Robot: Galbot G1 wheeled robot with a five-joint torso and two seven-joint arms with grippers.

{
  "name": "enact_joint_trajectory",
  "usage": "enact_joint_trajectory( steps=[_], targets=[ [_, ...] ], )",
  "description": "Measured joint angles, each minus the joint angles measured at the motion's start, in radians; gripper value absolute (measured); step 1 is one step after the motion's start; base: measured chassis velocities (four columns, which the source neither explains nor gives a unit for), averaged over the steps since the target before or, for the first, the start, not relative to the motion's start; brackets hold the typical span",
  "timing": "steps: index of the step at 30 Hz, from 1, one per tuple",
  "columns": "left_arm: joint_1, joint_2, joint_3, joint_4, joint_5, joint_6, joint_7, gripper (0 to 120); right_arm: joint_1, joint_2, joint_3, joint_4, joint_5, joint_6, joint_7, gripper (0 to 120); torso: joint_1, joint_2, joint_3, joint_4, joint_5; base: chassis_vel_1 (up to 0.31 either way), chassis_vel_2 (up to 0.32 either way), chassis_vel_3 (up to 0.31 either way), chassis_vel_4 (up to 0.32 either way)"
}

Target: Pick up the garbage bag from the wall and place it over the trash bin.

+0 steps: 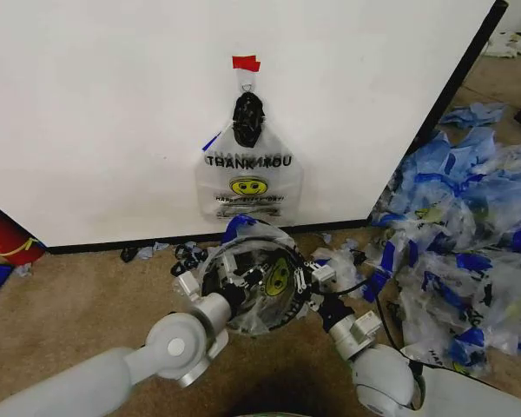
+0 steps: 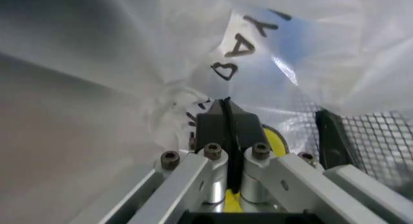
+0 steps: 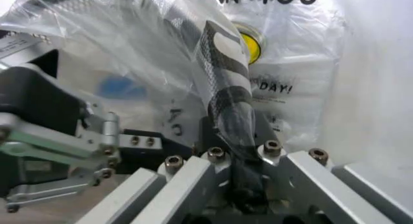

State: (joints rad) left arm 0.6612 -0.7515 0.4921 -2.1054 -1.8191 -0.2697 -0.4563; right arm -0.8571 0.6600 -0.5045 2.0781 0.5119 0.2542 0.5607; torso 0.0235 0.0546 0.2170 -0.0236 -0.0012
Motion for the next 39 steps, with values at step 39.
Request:
enact_joint_trajectory(
  steps=[39],
  targets=[
    [-0.106, -0.166, 0.095, 0.236, 0.015, -0.032, -0.034, 0, -0.042, -0.103, 0.01, 0.083, -0.084, 0.032, -0.038, 0, 0.0, 0.0, 0.0, 0.0, 0.0, 0.0, 0.0, 0.0, 0.0]
  ],
)
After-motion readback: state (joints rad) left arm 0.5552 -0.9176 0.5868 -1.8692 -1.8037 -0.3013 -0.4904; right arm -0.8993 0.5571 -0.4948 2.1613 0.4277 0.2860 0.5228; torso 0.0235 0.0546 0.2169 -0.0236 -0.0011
